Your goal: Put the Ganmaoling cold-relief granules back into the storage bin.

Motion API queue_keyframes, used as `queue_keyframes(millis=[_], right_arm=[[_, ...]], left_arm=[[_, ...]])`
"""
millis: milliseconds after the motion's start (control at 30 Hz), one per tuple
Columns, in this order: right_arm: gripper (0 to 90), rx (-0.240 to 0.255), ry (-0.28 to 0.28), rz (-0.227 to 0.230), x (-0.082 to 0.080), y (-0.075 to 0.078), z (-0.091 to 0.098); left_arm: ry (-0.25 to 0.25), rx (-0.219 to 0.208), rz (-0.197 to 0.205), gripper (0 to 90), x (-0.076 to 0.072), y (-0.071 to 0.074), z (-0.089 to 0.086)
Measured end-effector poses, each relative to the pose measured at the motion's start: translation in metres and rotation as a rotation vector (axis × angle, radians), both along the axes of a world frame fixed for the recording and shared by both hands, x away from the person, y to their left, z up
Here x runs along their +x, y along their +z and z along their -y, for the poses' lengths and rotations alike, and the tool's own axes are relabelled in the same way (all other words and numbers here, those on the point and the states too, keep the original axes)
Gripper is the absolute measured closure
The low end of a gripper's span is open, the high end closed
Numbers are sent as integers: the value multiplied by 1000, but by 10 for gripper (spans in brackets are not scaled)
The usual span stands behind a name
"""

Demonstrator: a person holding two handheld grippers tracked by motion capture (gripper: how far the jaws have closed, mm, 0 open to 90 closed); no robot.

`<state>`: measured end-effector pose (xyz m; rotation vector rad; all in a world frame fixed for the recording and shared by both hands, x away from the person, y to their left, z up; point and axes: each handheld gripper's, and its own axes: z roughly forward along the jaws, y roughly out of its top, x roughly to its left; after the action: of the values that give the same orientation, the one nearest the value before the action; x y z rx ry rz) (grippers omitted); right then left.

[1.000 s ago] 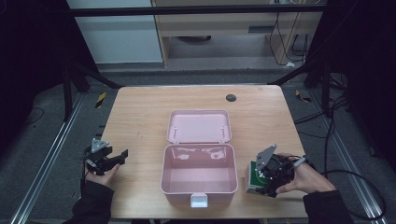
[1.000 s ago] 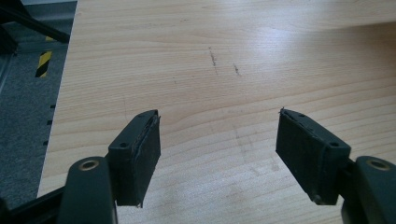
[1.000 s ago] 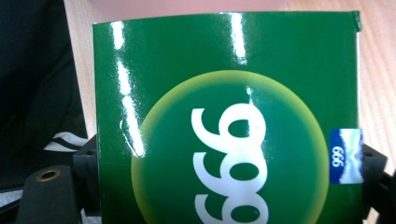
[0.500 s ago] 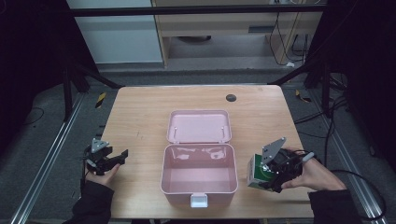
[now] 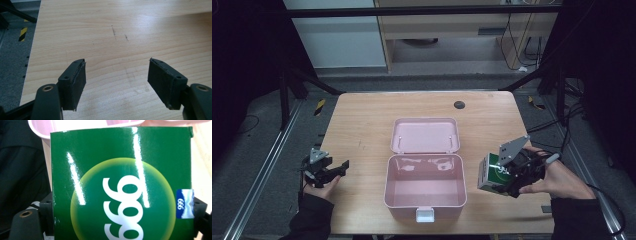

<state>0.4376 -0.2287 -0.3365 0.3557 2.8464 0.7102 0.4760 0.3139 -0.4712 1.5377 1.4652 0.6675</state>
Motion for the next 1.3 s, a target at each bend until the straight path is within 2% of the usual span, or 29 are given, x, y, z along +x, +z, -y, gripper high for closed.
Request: queue_keyframes(millis=[233,500,667,1133,1300], right_arm=[[161,7,0,21,0,21,-5],[161,22,-9,35,2,36,-14],[162,33,7,51,2,48,-24],[160,14,52,56,7,58,-58],[160,24,76,59,8,59,-72]], left_arm=[[-2,3,-1,300,0,0,0],[-3,4,-1,300,0,0,0],[-4,5,-3,300,0,0,0],[-5,2,-4,300,0,0,0],[-5,-1,-2,300,0,0,0]])
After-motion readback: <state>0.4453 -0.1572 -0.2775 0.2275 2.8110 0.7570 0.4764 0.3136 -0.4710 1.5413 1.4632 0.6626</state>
